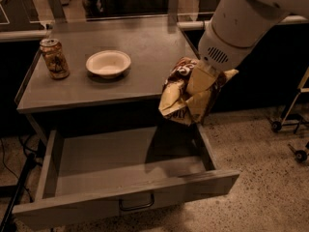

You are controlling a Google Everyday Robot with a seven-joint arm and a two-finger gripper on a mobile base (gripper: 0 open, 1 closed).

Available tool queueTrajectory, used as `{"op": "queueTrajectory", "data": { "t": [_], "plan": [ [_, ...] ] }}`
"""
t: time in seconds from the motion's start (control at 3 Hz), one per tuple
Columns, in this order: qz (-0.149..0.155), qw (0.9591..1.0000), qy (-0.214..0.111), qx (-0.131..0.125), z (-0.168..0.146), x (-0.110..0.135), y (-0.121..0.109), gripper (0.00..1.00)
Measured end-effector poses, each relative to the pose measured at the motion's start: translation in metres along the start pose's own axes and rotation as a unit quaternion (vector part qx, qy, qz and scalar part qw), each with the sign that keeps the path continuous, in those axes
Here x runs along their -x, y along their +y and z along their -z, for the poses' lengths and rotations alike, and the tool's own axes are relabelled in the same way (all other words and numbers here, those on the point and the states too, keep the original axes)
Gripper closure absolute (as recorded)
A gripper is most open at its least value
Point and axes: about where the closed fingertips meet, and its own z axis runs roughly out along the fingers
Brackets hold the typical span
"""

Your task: Pick brown chip bag from top drawer and place on counter

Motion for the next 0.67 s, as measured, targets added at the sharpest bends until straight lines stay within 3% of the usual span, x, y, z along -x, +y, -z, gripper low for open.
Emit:
{"op": "queueTrajectory", "data": {
  "t": [0.33, 0.67],
  "plan": [
    [-0.013, 0.9998, -0.008, -0.012, -0.001, 0.003, -0.023, 1.00],
    [-0.030, 0.9988, -0.029, -0.028, -0.008, 0.030, -0.078, 1.00]
  ]
}}
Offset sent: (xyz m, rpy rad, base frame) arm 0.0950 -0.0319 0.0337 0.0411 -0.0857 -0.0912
